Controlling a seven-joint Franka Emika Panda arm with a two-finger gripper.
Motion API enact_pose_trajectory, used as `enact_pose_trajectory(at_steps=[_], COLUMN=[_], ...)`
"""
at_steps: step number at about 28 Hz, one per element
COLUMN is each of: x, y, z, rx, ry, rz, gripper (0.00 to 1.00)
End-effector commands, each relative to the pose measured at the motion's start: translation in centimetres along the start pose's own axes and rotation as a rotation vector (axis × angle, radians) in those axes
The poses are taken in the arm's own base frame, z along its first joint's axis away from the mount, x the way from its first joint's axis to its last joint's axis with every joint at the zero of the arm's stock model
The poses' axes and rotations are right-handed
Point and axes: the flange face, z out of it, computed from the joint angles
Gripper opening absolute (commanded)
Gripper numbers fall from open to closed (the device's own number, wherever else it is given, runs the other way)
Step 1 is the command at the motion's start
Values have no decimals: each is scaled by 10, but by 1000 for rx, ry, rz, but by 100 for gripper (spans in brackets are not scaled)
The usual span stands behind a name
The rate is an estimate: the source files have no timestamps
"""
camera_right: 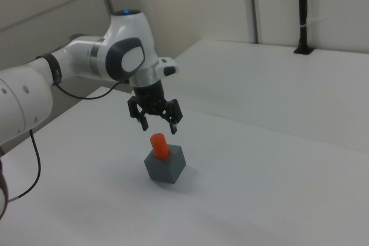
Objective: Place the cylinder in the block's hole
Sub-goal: 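Open the gripper and raise it away from the block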
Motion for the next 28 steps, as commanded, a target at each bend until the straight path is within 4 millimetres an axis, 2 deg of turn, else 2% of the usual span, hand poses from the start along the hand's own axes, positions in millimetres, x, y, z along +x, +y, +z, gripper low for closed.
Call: enact_pose_trajectory(at_steps=[1,3,4,10,16,28], x=[-28,-35,-41,-58,-60,-59], y=[55,76,94,144,158,160], z=[-16,-17,-16,-17,-11,-7], rx=[-43,-48,-51,-50,-51,-52], ry=[-36,-46,-56,-63,-61,-66], rz=[86,119,143,179,189,187], gripper=[100,100,100,100,100,100])
